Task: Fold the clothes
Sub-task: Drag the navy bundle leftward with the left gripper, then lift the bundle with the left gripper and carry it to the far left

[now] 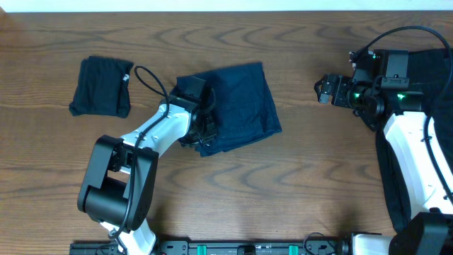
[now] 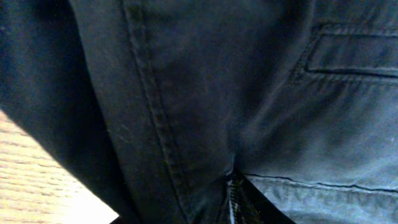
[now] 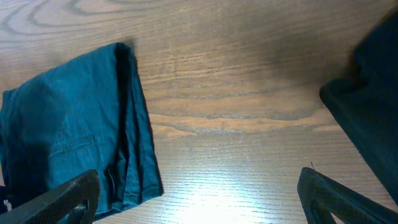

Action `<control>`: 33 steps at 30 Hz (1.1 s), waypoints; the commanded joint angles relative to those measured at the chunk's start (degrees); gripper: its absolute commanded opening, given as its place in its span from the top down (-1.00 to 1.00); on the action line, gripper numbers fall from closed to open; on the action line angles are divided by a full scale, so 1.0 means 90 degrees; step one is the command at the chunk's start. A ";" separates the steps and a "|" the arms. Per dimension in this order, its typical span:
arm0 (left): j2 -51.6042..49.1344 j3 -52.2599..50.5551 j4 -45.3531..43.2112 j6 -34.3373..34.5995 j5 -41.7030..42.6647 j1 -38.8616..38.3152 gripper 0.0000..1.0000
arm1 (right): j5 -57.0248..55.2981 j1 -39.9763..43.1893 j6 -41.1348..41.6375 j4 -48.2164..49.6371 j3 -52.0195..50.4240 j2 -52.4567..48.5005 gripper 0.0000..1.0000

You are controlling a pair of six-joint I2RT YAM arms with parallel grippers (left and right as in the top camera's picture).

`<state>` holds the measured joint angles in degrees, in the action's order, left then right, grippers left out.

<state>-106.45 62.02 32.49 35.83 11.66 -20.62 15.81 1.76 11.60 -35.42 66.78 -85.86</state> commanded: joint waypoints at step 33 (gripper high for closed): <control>0.2353 0.0406 0.0306 -0.4396 -0.2324 0.1661 0.87 | -0.0022 0.0046 0.0019 -0.0019 -0.0010 -0.0007 -0.98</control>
<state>-88.03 63.83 36.27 2.50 -2.66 -7.35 15.81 1.76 11.60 -35.42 66.78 -85.86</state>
